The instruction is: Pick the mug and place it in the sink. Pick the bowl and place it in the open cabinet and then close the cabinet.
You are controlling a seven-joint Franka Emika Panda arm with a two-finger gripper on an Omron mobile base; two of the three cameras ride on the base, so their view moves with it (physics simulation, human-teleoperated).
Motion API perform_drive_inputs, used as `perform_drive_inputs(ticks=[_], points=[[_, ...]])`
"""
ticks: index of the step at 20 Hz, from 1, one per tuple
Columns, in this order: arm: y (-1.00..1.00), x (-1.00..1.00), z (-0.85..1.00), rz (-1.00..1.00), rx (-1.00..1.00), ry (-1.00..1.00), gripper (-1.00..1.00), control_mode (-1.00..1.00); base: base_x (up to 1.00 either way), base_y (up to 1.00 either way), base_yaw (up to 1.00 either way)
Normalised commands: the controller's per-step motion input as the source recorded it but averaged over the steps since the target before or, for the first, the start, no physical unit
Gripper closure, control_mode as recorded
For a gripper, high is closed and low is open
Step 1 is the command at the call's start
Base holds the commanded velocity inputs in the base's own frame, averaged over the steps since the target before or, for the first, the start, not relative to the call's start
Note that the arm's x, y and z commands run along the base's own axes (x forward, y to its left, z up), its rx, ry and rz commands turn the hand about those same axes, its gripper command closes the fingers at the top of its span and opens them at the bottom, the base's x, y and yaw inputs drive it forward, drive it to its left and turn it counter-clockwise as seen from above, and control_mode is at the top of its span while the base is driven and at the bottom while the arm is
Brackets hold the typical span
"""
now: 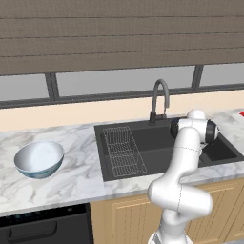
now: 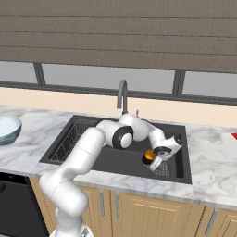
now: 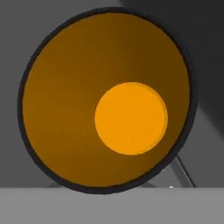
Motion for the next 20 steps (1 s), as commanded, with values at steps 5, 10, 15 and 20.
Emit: perform_drive_inputs(ticks=[5,10,15,20], points=[[0.00,0.00,0.43,-0.01,0.00,0.00,-1.00,-1.00,0.00,0.00,0.00],[0.00,-0.04,0.28,-0.01,0.00,0.00,-1.00,-1.00,0.00,0.00,0.00],[-0.05,-0.26,0.43,0.00,0.00,0.00,-1.00,-1.00,0.00,0.00,0.00],[0.00,-0.42,0.77,-0.02,0.00,0.00,-1.00,-1.00,0.00,0.00,0.00]])
